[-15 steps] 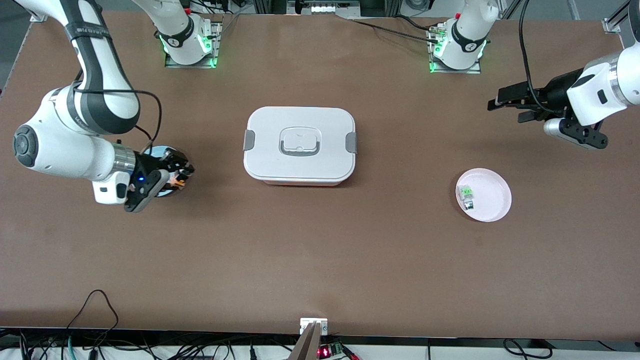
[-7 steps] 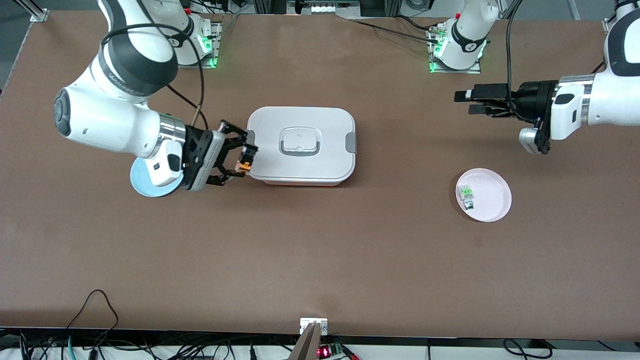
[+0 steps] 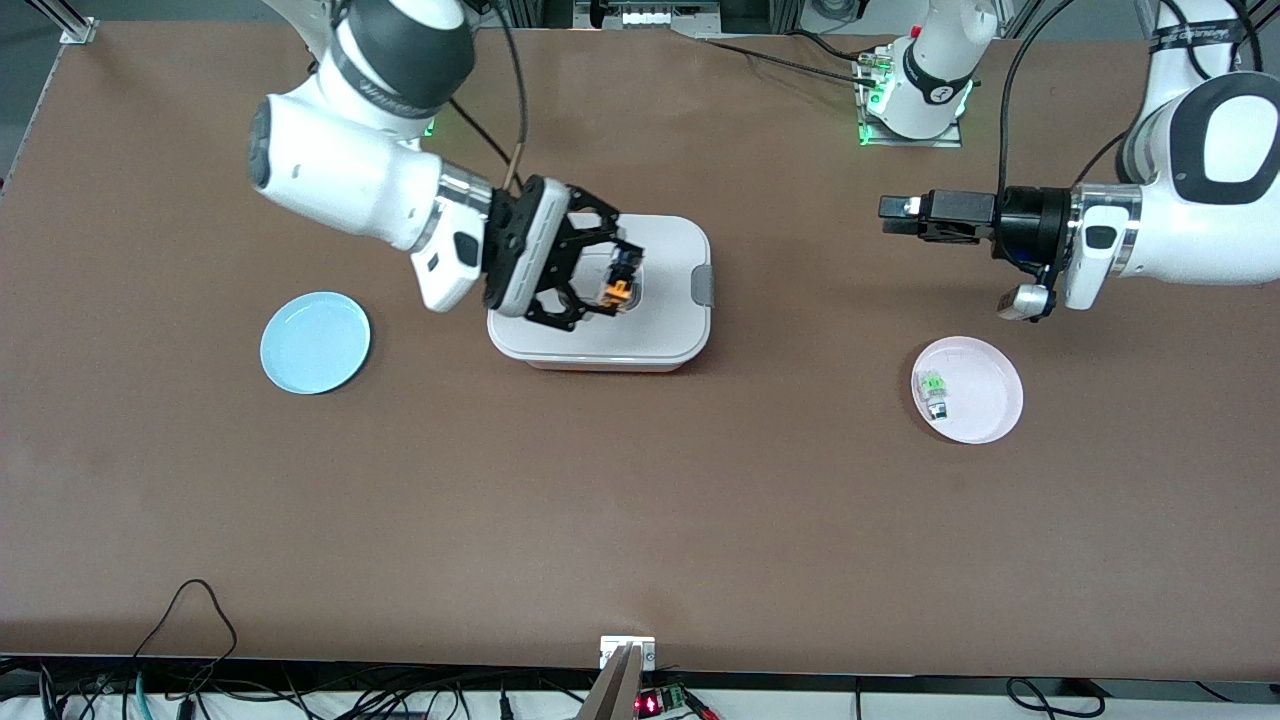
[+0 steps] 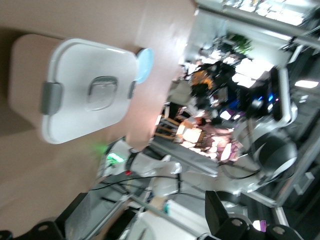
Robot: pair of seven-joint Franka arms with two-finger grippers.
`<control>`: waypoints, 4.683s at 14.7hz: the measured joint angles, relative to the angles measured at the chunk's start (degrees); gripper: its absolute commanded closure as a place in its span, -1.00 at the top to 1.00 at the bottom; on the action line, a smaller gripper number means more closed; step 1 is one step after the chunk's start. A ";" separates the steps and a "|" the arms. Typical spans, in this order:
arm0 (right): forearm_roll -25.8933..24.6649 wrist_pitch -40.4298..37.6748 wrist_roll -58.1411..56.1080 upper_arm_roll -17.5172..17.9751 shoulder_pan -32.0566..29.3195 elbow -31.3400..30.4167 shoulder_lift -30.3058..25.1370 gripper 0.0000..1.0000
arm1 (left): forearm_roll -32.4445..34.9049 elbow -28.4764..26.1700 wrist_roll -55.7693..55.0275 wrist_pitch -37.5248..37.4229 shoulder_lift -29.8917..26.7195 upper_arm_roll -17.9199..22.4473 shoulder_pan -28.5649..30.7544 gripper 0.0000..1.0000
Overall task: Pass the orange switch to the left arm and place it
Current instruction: 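Lift the switch over the box with the right gripper while the left gripper approaches, then grasp the orange switch with the left gripper from the right gripper, then open the right gripper and withdraw it while the left gripper pulls away, then lower the switch onto the white plate with the left gripper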
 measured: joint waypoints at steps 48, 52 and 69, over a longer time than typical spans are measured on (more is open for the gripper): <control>2.25 26.69 12.00 0.00 16.57 -0.05 2.38 1.00 | -18.12 -5.56 -3.42 17.90 -0.59 -12.67 -0.07 -1.00; 2.26 26.10 14.35 -0.03 16.53 -0.05 2.37 1.00 | -11.84 -5.53 -3.02 18.14 -0.60 -10.44 0.28 -1.00; -19.42 -37.57 14.97 -38.64 14.52 0.84 -3.46 1.00 | 51.74 -7.18 4.11 32.03 1.31 -3.84 2.99 -1.00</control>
